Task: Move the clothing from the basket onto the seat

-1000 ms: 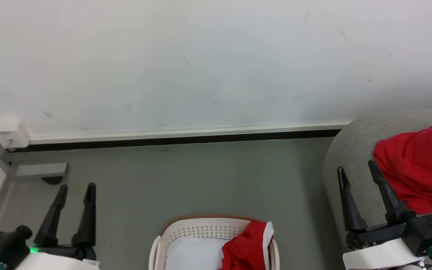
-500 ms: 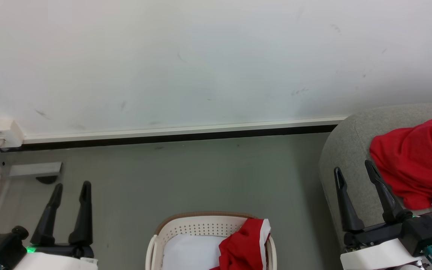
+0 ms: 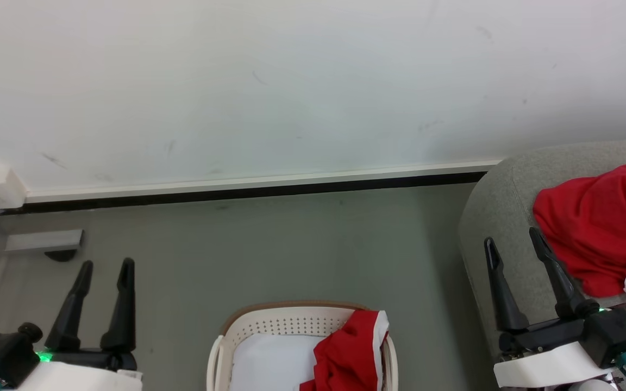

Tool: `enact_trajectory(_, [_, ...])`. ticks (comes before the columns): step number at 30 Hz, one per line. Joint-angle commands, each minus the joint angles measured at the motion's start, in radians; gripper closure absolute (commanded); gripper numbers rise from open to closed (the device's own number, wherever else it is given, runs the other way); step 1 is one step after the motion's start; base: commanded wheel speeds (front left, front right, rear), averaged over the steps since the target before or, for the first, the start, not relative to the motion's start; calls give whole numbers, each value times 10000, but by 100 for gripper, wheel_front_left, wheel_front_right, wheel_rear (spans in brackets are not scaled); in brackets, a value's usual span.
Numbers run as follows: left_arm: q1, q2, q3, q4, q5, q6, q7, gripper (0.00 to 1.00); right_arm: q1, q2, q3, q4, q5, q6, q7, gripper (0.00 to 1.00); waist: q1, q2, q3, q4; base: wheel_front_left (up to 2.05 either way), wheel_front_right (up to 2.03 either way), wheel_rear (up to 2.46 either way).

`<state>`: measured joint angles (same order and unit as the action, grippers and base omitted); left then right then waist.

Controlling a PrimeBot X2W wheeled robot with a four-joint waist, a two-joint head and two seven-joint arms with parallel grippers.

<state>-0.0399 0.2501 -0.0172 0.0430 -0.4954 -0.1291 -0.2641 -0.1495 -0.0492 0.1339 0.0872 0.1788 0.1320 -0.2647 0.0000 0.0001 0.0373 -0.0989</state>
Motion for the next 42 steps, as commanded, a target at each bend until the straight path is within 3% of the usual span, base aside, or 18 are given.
enact_trajectory(1, [-157,161,-41,-77,-22,-25,1,0,-124,-25,-88,-102,8,-26,6,0,0,-1,115,-99,0,0,0])
enact_trajectory(16, [-554,970,-472,-636,-411,-10,3,0,104,-23,-610,-944,61,-25,8,0,0,-1,1320,-1541,0,0,0])
enact_trajectory(23, [-655,1658,-885,-926,-596,-10,1,0,312,-23,-862,-1593,325,-26,7,0,0,-1,2169,-2364,0,0,0])
enact_trajectory(32, [-1023,3005,-2279,-613,-659,-9,25,0,398,-15,-1297,-2618,778,-25,7,0,0,-1,3542,-3185,0,0,0])
enact_trajectory(42, [-2316,4105,-4201,386,-687,-9,994,0,-116,-17,-1254,-3412,1209,-26,7,0,0,-1,5323,-3654,0,0,0])
